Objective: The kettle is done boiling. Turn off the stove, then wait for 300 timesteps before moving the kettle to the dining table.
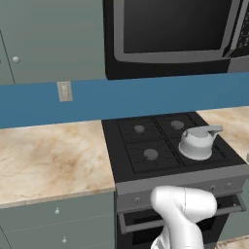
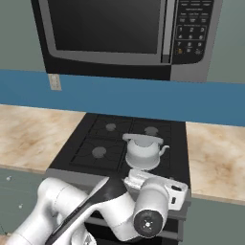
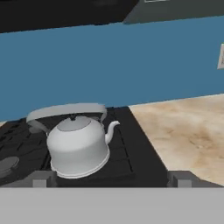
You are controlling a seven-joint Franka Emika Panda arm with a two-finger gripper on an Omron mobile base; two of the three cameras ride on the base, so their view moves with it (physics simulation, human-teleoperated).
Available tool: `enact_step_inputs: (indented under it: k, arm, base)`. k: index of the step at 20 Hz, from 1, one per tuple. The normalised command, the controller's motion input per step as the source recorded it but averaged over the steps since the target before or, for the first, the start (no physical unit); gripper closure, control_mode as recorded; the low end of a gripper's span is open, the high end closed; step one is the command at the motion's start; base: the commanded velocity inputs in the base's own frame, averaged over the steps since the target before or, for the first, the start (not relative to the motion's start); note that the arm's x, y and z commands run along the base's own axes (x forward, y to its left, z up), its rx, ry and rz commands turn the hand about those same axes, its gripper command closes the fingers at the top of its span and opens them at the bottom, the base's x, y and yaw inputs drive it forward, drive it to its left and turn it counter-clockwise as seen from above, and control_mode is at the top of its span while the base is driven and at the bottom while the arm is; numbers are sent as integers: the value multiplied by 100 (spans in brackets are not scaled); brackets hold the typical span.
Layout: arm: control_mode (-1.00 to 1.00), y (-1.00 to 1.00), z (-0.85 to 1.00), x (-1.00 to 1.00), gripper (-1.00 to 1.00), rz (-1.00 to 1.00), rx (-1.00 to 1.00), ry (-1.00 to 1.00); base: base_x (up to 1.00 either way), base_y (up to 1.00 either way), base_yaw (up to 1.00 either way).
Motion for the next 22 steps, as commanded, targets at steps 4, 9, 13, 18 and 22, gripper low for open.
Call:
enact_step_inputs:
  k: [4, 9, 13, 18, 22]
  arm:
    - [-100, -4, -47, 0, -100, 3, -20, -11]
    - [-100, 0, -37, 0, -100, 3, -12, -4]
    - [-100, -5, -38, 0, -100, 1, -12, -4]
    - [-100, -13, -40, 0, -100, 0, -7, -2]
    - [-100, -15, -33, 0, -100, 0, -5, 0]
  base:
    - [0, 0, 0]
    - [0, 0, 0]
    - [0, 0, 0]
    - [0, 0, 0]
    - [0, 0, 0]
